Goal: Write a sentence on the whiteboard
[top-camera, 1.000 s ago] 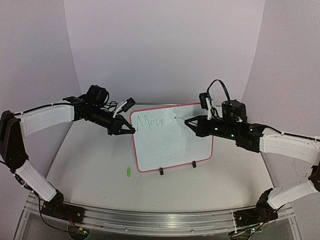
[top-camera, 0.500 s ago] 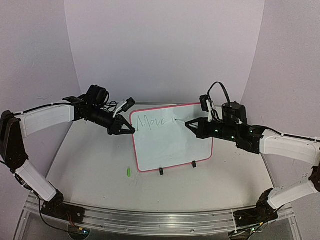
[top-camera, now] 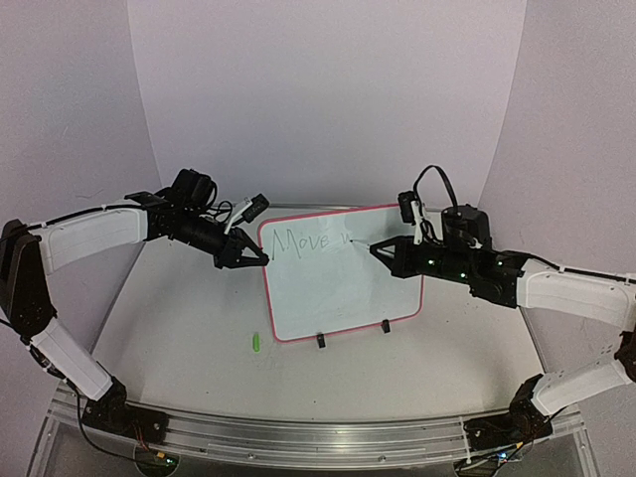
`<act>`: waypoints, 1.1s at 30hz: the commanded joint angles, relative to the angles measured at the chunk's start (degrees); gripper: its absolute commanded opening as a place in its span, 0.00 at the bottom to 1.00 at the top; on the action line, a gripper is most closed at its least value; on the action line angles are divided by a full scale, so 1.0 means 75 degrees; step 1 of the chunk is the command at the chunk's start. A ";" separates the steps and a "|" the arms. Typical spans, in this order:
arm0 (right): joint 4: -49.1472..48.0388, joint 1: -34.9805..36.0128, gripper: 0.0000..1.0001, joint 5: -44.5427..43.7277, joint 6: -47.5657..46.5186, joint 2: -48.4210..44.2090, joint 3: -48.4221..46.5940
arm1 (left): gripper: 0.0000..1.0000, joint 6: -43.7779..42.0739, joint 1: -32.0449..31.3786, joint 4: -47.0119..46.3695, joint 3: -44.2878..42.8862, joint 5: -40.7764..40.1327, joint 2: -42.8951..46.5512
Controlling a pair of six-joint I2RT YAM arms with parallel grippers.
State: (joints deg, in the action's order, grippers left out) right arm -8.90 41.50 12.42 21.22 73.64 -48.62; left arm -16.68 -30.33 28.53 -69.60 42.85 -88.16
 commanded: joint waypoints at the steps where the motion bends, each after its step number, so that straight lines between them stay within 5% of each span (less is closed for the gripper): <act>1: -0.0035 -0.0037 0.00 -0.0479 -0.0084 -0.0286 -0.0240 | 0.00 -0.0352 0.0047 0.0092 0.0011 -0.0486 -0.0094; 33: 0.0003 -0.0036 0.00 -0.0174 -0.0077 -0.0836 0.0028 | 0.00 -0.0352 0.0047 0.0098 -0.0003 -0.0490 -0.0145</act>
State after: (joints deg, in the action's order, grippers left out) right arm -8.03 41.50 11.39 19.91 66.71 -49.21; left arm -16.96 -30.33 28.53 -69.60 42.87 -88.19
